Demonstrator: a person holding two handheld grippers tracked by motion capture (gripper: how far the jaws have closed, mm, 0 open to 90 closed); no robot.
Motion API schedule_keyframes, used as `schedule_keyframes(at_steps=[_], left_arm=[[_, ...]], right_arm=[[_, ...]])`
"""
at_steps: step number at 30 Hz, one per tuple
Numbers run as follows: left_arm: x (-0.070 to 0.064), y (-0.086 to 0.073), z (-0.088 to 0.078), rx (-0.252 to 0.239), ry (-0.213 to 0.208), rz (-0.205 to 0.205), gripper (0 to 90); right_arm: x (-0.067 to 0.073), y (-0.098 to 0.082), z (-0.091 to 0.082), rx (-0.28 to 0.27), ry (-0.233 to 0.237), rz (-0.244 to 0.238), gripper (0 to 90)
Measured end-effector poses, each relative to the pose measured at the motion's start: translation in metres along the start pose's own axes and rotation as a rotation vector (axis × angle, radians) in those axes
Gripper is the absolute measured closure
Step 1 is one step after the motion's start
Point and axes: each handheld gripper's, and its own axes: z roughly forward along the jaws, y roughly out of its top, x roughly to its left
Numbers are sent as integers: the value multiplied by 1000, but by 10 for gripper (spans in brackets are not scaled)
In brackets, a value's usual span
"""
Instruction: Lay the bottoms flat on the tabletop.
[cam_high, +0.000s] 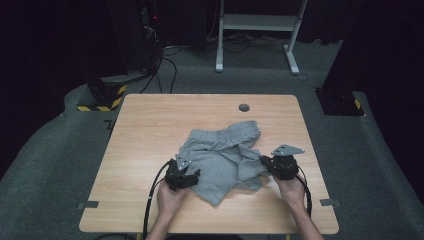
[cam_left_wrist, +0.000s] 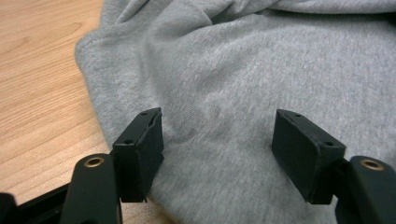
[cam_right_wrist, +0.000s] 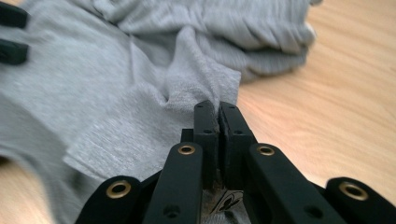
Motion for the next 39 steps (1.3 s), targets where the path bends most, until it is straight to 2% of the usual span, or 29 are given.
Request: schedule_keyframes(at_steps=[3, 5, 9, 11, 14, 18, 20, 22, 24, 26, 30, 32, 34, 35, 39], left_arm=[[0, 0, 0, 0, 1, 1, 340], [0, 0, 0, 0, 2, 2, 340], [0, 0, 0, 0, 2, 3, 339], [0, 0, 0, 1, 2, 6, 338], [0, 0, 0, 1, 2, 6, 337], [-1, 0, -1, -3, 2, 7, 336], [-4, -1, -2, -6, 17, 36, 345], [-9, 0, -7, 0, 25, 90, 372], [-12, 1, -16, -1, -6, 101, 365], [-15, 2, -27, -22, -57, 83, 366], [-28, -5, -46, -14, -157, 71, 365], [-37, -14, -53, -2, -161, 90, 365], [-44, -22, -61, 5, -147, 122, 367], [-46, -24, -64, 8, -145, 121, 369], [-41, -29, -64, 37, -124, 115, 383]], right_arm=[[-4, -7, 2, 21, -15, 14, 865], [-7, -11, 5, 37, -7, 32, 841], [-3, -17, 12, 62, -4, 32, 690], [1, -16, 10, 38, -12, 24, 642], [10, -13, 6, -10, -4, 11, 624], [24, -7, 10, -10, 16, -46, 625], [27, -7, 16, 8, 29, -52, 632], [29, -8, 22, 23, 35, -46, 639], [29, -10, 26, 27, 42, -40, 643], [31, -11, 29, 34, 48, -32, 644], [31, -13, 34, 39, 58, -24, 635], [31, -15, 36, 44, 58, -24, 624], [31, -17, 39, 49, 55, -17, 623], [31, -18, 40, 52, 51, -19, 623], [32, -19, 43, 56, 48, -27, 624]])
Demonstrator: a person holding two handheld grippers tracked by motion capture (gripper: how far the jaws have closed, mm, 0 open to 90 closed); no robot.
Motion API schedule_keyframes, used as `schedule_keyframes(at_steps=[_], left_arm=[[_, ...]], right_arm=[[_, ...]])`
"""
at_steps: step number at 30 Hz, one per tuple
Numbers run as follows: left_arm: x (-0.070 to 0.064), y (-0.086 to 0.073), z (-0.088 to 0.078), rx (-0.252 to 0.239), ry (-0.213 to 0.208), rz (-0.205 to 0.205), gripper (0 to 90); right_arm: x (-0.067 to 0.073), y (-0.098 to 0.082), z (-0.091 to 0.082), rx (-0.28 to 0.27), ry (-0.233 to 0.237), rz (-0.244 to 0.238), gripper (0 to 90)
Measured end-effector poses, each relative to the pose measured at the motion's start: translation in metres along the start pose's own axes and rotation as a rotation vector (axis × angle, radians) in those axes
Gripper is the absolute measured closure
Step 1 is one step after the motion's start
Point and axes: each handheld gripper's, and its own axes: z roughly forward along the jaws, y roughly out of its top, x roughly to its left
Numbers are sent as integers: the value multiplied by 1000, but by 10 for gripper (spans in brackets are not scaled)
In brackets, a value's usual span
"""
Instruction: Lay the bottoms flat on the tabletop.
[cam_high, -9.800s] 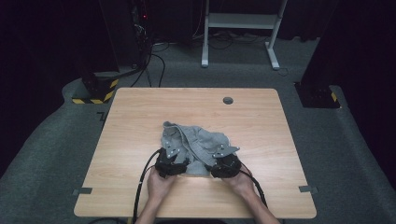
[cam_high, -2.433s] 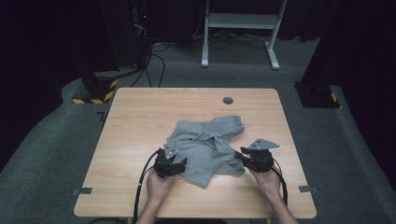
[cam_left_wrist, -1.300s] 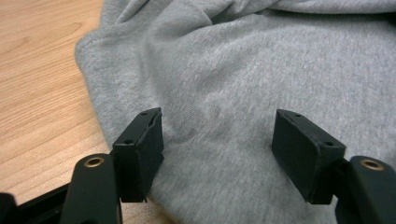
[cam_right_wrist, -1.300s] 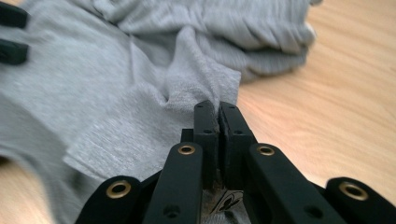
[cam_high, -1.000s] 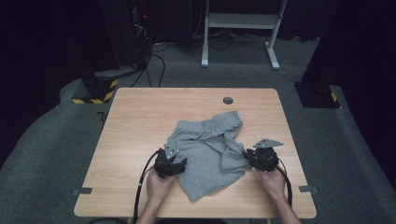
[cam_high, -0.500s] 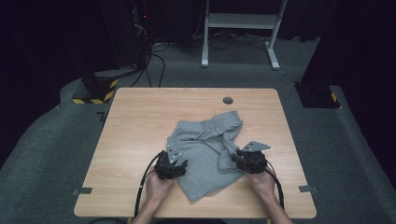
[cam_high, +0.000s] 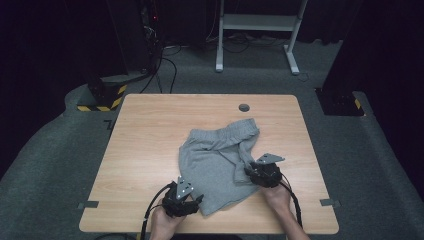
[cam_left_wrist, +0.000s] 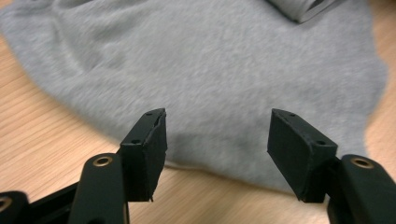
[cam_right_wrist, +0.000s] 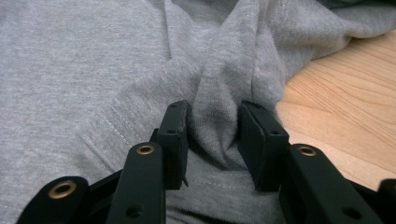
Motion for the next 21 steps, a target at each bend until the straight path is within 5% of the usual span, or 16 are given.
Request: schedule_keyframes(at_steps=[2, 9, 13, 18, 21], left_arm=[[5, 0, 4, 10, 1, -23, 390], [7, 11, 24, 51, 36, 28, 399], [10, 15, 31, 45, 14, 24, 449], [14, 16, 28, 60, 5, 28, 559], [15, 14, 20, 59, 12, 2, 522]], right_arm=[[0, -1, 2, -2, 2, 6, 624], [2, -3, 3, -13, -9, -5, 625], [1, -4, 3, -23, -7, -2, 626], [2, -6, 4, -35, -10, -4, 626], [4, -7, 4, -36, -22, -12, 626]])
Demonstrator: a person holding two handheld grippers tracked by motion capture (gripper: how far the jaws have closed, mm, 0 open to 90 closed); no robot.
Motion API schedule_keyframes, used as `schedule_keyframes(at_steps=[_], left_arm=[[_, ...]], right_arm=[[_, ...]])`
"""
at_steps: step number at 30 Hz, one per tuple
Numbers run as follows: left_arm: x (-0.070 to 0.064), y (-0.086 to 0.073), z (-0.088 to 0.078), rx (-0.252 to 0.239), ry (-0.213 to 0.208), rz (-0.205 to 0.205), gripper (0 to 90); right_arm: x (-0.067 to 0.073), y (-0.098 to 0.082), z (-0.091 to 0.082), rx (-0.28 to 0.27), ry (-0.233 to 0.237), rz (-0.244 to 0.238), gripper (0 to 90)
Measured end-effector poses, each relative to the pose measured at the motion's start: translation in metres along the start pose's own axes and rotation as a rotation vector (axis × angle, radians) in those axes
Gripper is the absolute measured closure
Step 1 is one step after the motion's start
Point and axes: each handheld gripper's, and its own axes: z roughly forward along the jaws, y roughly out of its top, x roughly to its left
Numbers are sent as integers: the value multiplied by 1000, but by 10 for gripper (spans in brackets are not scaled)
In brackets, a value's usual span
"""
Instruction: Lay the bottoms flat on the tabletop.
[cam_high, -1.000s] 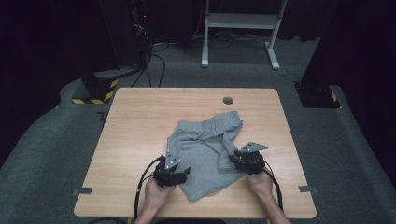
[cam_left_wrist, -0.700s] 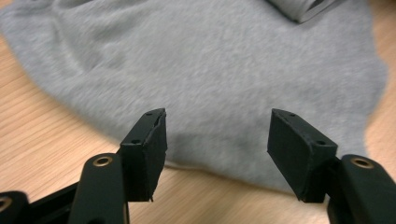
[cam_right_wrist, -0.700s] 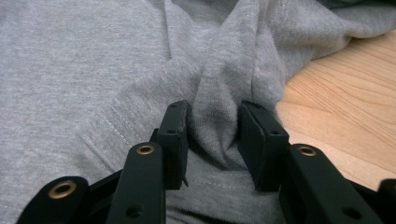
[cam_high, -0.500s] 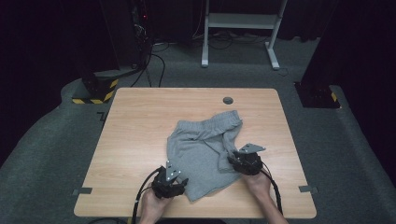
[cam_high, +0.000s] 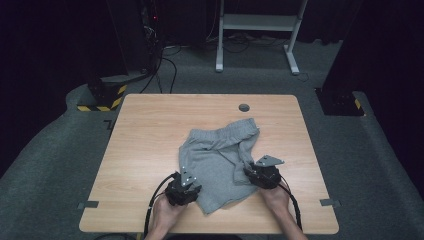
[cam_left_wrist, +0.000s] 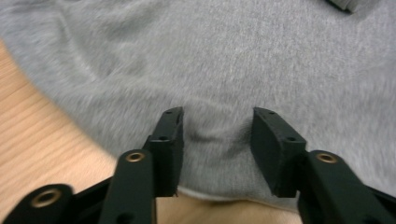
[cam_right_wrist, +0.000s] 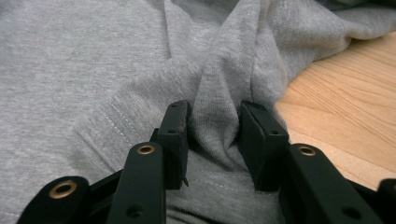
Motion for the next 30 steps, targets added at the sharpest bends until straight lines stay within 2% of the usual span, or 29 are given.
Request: schedule_keyframes(at_steps=[3, 7, 9, 12, 15, 18, 20, 21, 23, 26, 28, 30], left_arm=[[-5, -4, -10, -23, -3, -24, 454], [-10, -7, -3, 28, 11, -12, 430], [-6, -4, 1, 26, 6, -35, 436], [2, 3, 8, 33, -1, -28, 444], [13, 12, 15, 48, 2, -24, 453], [29, 21, 23, 66, 21, -50, 454], [34, 26, 24, 84, 35, -78, 444], [33, 27, 21, 70, 24, -94, 430], [26, 24, 15, 32, 0, -92, 437], [11, 16, 16, 59, -8, -39, 429], [8, 12, 16, 42, -7, -40, 436], [9, 12, 15, 40, -4, -30, 483]], right_arm=[[2, 0, 0, -3, -12, -12, 626], [2, -1, 1, -6, -10, -11, 626], [1, 0, 1, -7, -9, -13, 627], [3, 0, 3, -10, -22, -30, 627], [2, 4, 6, -9, -30, -26, 626], [1, 9, 12, -6, -38, -16, 626], [0, 12, 16, -7, -43, -11, 626], [0, 13, 17, -6, -48, -11, 626], [1, 13, 18, -6, -54, -12, 626], [1, 13, 18, -6, -56, -13, 626], [1, 13, 17, -5, -57, -12, 626], [2, 13, 17, -4, -61, -16, 626]])
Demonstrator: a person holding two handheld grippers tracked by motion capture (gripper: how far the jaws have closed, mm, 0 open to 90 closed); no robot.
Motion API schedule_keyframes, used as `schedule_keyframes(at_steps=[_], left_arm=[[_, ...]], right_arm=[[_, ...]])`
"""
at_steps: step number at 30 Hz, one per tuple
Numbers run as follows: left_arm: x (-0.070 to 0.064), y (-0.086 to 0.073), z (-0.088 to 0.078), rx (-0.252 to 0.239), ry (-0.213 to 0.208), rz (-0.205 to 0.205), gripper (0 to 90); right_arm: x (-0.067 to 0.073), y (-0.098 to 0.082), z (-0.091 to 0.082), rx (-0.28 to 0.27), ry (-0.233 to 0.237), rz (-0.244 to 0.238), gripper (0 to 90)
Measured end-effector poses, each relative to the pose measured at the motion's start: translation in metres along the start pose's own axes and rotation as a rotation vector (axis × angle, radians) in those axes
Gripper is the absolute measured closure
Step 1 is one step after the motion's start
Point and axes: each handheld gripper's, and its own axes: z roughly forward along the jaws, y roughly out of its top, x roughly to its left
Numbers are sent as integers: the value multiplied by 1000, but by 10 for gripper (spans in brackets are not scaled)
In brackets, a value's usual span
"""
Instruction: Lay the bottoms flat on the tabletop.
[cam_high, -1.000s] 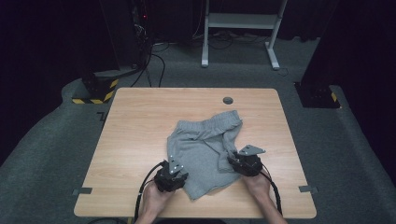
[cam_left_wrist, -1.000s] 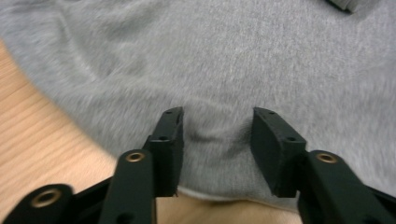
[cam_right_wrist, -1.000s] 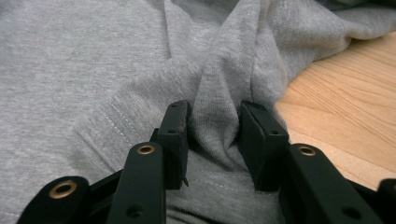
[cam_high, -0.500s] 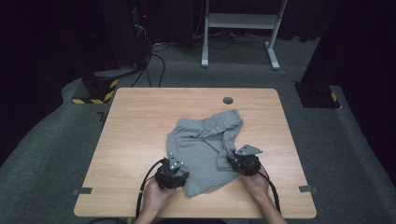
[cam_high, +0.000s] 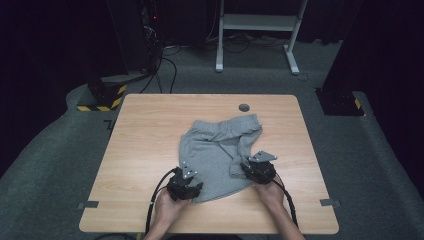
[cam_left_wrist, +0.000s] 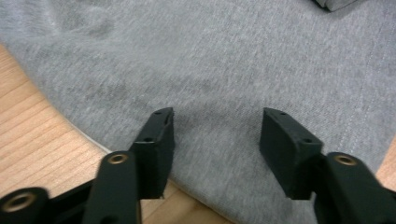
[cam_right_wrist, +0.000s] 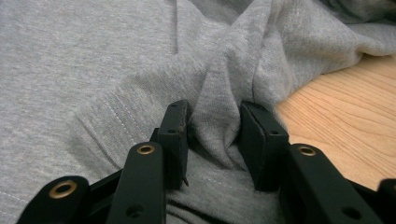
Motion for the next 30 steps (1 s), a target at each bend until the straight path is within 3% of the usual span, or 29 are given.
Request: schedule_keyframes(at_steps=[5, 10, 14, 20, 30], left_arm=[[0, 0, -1, -10, -28, 40, 713], [5, 2, -1, 10, -48, 51, 880], [6, 1, -4, 12, -47, 61, 898], [14, 1, -16, -11, -35, 52, 900], [32, 1, -33, -35, 22, 43, 900]], right_arm=[[0, 0, 0, 0, 0, 1, 626], [1, -1, -1, -3, -7, -4, 625], [1, -1, -2, -2, -14, -12, 630], [0, -2, -8, -11, -20, -9, 793], [-4, -3, -11, -28, -33, 25, 821]])
